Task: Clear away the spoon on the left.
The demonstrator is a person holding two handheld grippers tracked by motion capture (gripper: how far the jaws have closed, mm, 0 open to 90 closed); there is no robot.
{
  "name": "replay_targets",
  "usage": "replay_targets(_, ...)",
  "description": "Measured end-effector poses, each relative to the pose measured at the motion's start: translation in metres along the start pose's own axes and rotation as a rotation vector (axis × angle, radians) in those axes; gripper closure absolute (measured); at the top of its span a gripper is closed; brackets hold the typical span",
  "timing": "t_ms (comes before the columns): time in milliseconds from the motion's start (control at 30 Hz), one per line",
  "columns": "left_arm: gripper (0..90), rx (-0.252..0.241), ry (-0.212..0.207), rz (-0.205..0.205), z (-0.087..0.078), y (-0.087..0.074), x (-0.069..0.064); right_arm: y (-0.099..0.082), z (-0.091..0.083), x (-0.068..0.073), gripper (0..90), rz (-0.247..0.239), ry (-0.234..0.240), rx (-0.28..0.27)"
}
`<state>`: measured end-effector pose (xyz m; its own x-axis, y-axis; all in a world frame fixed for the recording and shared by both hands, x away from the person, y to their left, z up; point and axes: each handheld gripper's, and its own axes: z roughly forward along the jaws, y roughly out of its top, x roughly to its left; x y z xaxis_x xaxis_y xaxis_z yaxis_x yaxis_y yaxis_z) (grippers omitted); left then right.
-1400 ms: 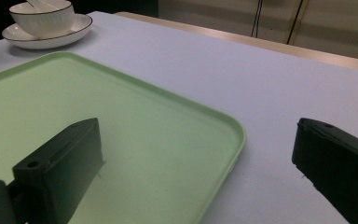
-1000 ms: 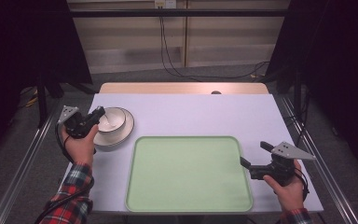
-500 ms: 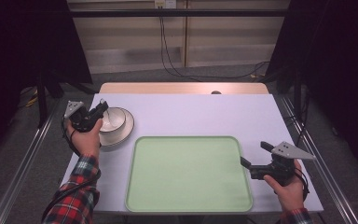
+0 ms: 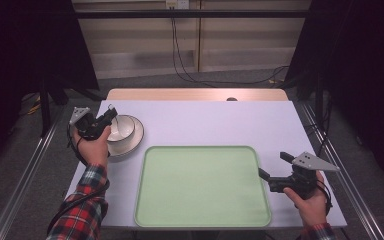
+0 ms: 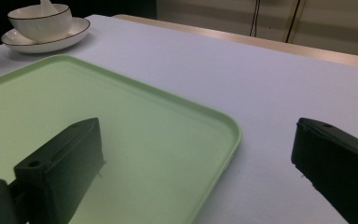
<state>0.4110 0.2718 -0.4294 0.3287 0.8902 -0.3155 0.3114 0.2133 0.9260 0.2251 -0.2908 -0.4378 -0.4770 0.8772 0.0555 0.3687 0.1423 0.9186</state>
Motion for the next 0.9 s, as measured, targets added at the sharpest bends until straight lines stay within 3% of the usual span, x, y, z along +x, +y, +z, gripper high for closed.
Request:
replay_targets(233, 85.7, -0.003, -0.021, 0.001, -0.005, 0.007, -0.002, 0.0, 0.0, 0.0, 1.7, 0.004, 0.001, 0.004)
replay_targets(300, 85.7, 0.008, -0.038, 0.018, -0.009, 0.012, -0.002, 0.0, 0.0, 0.0, 1.7, 0.004, 0.0, 0.004)
replay_targets(533, 85.7, -0.007, -0.053, 0.001, -0.016, 0.019, -0.003, 0.0, 0.001, 0.0, 1.7, -0.004, 0.004, 0.002)
replay_targets(567, 85.7, 0.001, -0.056, 0.022, -0.018, 0.021, -0.002, 0.0, 0.001, 0.001, 1.7, -0.002, 0.001, 0.004)
replay_targets(900, 85.8, -0.001, -0.089, 0.018, -0.024, 0.038, -0.012, -0.001, 0.001, 0.0, 1.7, -0.005, 0.005, 0.009)
